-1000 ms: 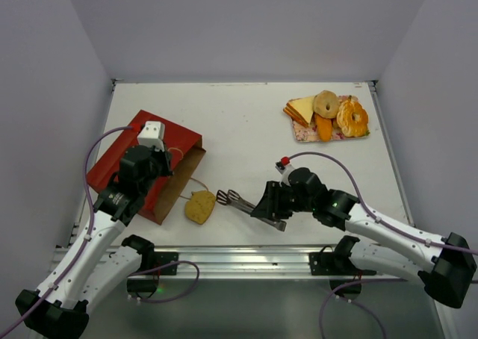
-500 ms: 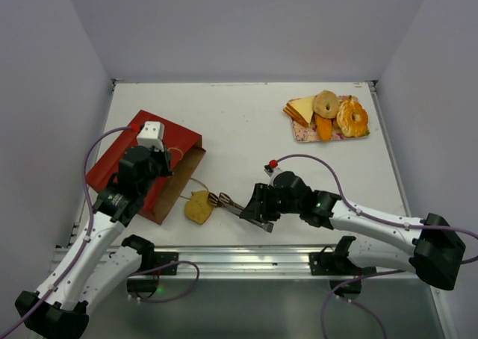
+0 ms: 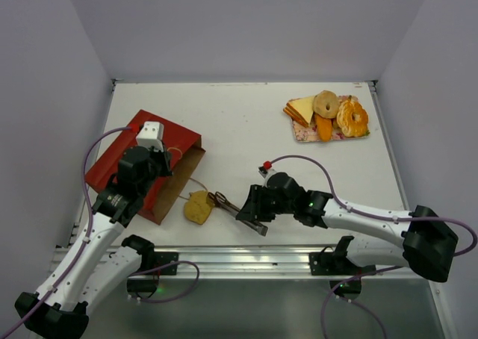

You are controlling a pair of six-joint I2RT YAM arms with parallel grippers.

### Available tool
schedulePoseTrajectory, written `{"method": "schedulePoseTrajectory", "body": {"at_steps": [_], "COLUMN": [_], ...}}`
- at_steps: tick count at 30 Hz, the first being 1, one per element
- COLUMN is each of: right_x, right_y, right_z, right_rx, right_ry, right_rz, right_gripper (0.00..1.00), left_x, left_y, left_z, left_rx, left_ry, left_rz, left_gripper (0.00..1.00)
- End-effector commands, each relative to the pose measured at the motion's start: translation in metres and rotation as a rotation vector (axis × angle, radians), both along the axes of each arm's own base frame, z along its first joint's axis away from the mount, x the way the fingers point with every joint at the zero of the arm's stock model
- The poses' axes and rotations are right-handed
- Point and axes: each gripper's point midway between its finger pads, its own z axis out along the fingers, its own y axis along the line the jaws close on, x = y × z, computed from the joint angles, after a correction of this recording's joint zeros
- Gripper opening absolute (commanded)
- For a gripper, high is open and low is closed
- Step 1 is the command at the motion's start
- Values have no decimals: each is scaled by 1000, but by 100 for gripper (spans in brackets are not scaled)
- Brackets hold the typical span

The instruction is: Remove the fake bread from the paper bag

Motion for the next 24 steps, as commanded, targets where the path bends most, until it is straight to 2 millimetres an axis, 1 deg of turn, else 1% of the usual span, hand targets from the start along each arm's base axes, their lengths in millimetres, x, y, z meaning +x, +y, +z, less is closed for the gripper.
{"method": "schedulePoseTrajectory", "body": {"at_steps": [1, 7, 9, 10, 15, 18, 20, 21, 24], "right_x": [11, 11, 12, 12, 12, 15, 17, 19, 25], "right_y": [17, 15, 14, 12, 12, 12, 10, 11, 9], "right_z": [25, 27, 32, 32, 45, 58, 63, 69, 76], "right_rx": [70, 63, 71, 64, 92, 114, 105, 113, 123], "right_ry": [-53, -62, -75, -75, -89, -116, -130, -139, -150], "right_rz": [-13, -23, -28, -30, -28, -41, -41, -42, -55], "right_gripper": [40, 24, 22, 19, 18, 17, 17, 17, 17], "left_x": [1, 1, 1, 1, 1, 1, 1, 2, 1], "left_y": [0, 0, 0, 0, 1, 1, 2, 1, 1], "left_z": [5, 5, 5, 5, 5, 6, 6, 5, 4], "left_rx": [-15, -14, -14, -14, -13, -14, -14, -14, -12], "left_ry": [-22, -22, -22, -22, -23, -24, -24, -23, -18], "left_rz": [2, 4, 4, 4, 8, 10, 11, 10, 10], "left_gripper": [0, 0, 0, 0, 0, 0, 0, 0, 0]}}
